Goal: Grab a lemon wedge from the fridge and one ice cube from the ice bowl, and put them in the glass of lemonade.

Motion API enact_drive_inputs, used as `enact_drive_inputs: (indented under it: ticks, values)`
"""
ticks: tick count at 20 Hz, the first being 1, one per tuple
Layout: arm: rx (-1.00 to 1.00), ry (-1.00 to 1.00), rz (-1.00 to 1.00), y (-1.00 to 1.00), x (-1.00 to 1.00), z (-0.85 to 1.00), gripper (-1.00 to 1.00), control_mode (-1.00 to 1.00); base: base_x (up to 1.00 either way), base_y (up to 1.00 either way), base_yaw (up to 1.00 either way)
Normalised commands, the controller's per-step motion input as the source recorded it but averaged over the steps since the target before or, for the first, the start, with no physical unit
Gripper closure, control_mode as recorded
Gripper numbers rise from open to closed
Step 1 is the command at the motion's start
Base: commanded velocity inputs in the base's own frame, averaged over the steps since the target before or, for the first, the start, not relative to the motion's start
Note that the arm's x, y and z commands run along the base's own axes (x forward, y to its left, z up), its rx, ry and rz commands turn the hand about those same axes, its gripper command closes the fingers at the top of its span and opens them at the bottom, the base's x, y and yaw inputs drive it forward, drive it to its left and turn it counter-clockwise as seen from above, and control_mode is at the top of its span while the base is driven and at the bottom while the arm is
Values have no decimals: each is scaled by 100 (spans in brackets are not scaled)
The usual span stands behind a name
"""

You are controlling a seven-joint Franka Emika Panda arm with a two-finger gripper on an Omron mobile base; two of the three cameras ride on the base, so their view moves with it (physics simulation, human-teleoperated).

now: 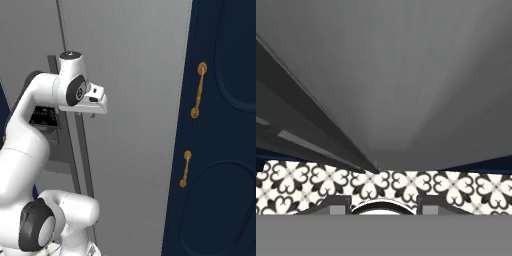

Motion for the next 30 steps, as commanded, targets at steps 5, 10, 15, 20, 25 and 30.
enact_drive_inputs:
  ticks: [5,10,15,20,25,30]
  values:
    - [0,0,0,-2,-54,-2,-100,-100,0,0,0]
    - [0,0,-3,-11,-80,-10,-100,-100,0,0,0]
    - [0,4,0,0,-24,-13,-100,-100,0,0,0]
    - [0,0,0,0,0,0,-100,100,-31,0,5]
    - [0,0,0,0,0,0,-100,100,-92,0,25]
    - [0,0,0,0,0,0,-100,100,-33,26,51]
